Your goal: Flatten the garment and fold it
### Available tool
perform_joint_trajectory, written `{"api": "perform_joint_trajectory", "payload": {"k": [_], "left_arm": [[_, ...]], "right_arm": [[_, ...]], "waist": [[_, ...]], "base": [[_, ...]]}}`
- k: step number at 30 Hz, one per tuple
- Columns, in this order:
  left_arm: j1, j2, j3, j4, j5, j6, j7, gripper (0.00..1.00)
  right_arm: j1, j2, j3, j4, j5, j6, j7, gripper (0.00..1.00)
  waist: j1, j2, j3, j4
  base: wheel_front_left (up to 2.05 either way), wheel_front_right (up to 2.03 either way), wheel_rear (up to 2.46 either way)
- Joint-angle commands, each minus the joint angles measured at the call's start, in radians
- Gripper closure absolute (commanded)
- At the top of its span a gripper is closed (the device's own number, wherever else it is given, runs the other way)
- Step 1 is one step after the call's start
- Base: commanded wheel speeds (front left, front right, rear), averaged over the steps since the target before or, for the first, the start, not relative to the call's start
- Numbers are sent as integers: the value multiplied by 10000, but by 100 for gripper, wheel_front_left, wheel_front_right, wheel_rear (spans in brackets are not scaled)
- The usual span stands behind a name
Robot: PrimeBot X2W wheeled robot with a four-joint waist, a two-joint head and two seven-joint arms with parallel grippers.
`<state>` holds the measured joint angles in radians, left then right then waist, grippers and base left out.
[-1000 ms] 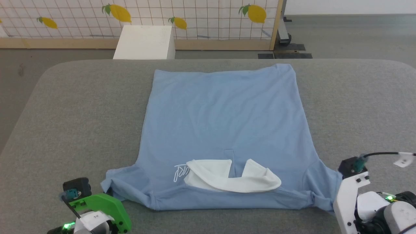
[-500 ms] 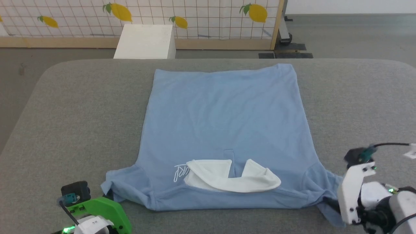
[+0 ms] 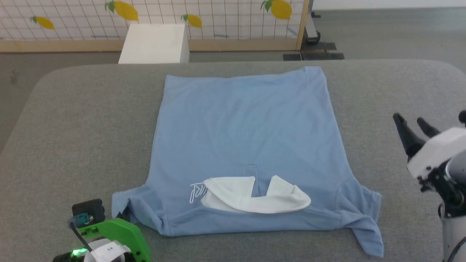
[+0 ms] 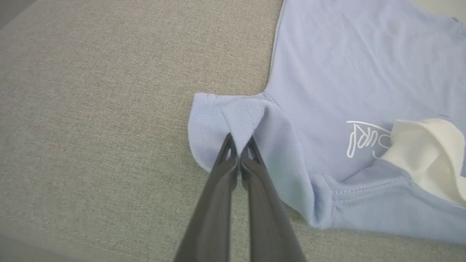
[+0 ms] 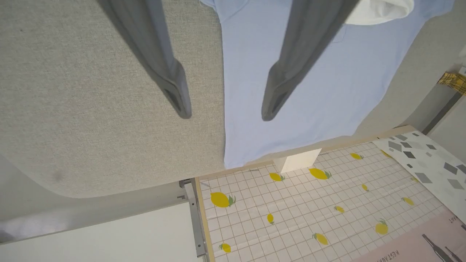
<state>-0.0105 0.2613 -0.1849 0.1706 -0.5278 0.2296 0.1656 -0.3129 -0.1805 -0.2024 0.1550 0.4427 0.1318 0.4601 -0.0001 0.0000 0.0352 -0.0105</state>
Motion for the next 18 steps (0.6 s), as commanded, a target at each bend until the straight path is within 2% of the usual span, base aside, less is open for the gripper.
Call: {"api": "perform_joint_trajectory", "payload": {"k": [1,4,9,14,18], "left_arm": [[-5,134,-62,-127,129,-18,-54,100],[-260,205,-210,-424,328,-94,-190,100],[-929,142,-438,-1069,593,-302,-676,100],[-1481,-20,-600,-1639,710,-615,-1419,100],[-1659,-122,-661,-2064,792,-666,-1816,100]], "right_arm": [[-455,125,-92,216,-156,-11,-181,0],[-1251,225,-267,736,-544,-11,-335,0],[-3169,16,-463,1771,-1389,-11,-126,0],[-5156,-387,-516,2597,-2139,-11,525,0],[-6527,-720,-340,2962,-2686,-11,1223,0]], "waist": [[1,0,352,-5],[1,0,917,84],[1,0,2344,537],[1,0,3905,1143],[1,0,5051,1587]], "base": [[0,0,0],[0,0,0],[0,0,0],[0,0,0],[0,0,0]]}}
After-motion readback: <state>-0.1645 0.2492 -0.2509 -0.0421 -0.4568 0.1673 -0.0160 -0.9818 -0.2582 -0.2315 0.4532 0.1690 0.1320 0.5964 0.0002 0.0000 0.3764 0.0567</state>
